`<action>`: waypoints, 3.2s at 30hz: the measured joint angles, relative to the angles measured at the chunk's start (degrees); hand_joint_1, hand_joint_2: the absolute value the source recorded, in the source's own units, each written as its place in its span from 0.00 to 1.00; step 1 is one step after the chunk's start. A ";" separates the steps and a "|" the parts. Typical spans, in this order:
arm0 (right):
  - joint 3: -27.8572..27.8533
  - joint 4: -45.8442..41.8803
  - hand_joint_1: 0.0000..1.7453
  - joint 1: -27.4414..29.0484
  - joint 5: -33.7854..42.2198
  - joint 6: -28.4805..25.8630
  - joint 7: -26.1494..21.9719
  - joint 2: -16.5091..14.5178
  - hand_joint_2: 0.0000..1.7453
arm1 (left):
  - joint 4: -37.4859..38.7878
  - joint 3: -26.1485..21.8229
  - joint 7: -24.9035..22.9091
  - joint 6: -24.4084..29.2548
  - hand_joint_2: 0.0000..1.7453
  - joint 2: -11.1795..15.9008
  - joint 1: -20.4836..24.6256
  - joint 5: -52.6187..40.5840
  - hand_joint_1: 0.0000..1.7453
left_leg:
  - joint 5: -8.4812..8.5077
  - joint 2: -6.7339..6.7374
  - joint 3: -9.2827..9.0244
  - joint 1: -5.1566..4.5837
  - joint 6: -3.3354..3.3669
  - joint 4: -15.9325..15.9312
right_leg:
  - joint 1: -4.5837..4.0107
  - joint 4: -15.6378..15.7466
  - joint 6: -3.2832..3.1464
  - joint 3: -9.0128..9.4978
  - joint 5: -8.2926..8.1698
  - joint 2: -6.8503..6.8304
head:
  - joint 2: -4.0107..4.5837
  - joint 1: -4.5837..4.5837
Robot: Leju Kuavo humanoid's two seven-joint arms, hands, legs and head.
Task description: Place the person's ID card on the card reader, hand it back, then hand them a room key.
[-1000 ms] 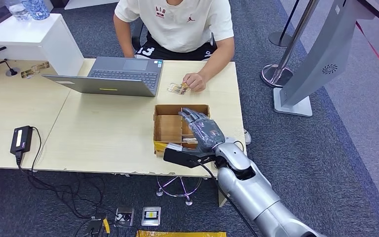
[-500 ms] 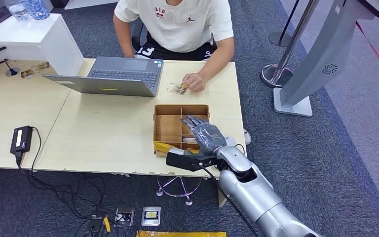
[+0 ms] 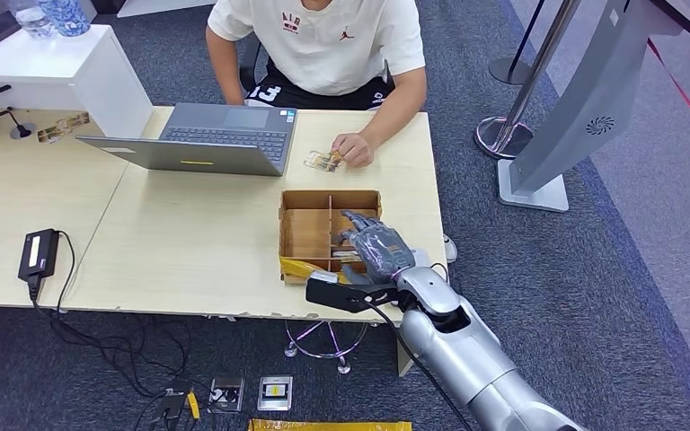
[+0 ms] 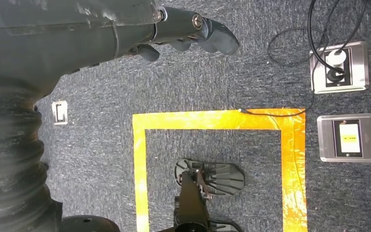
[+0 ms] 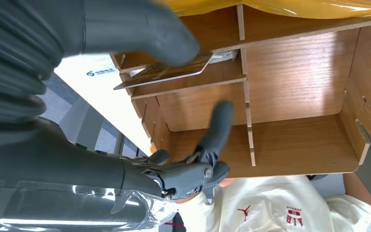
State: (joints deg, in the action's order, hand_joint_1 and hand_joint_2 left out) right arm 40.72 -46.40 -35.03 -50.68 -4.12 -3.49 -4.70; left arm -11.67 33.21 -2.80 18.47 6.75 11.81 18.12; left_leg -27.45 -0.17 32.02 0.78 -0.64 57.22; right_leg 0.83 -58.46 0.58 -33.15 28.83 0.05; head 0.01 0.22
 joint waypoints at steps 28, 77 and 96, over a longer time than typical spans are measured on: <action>0.00 0.59 0.99 -0.06 0.02 0.63 -0.37 -0.52 1.00 | 0.00 0.00 -0.34 -0.48 1.00 -0.02 0.20 -0.02 0.00 | 0.00 0.00 0.00 0.00 0.00 0.00 | 0.00 0.00 0.00 0.01 0.00 -0.01 | 0.01 0.00; -9.29 4.95 1.00 -24.75 -9.78 -5.10 -1.19 -3.80 1.00 | 0.00 -0.10 -0.71 -0.02 1.00 -0.34 1.34 -1.70 0.00 | 0.07 -0.27 0.04 -0.01 0.01 0.02 | 0.02 -0.02 0.01 0.06 -0.02 -0.26 | 0.01 -0.01; -8.44 22.06 0.00 -27.38 -9.18 -22.62 -0.17 3.92 1.00 | -0.04 -0.10 -1.20 -0.34 1.00 0.36 1.36 -0.68 0.00 | 0.05 -0.26 0.11 -0.01 0.03 0.24 | 0.02 0.00 0.06 -0.01 -0.05 -0.19 | 0.01 0.02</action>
State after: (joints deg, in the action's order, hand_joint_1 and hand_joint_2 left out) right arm 32.28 -24.34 -62.40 -59.86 -26.74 -3.66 -0.78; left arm -11.72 33.10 -3.99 18.13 7.11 13.16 17.44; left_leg -27.40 -0.43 32.13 0.77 -0.61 57.46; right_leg 0.85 -58.46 0.64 -33.16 28.78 -0.13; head 0.02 0.23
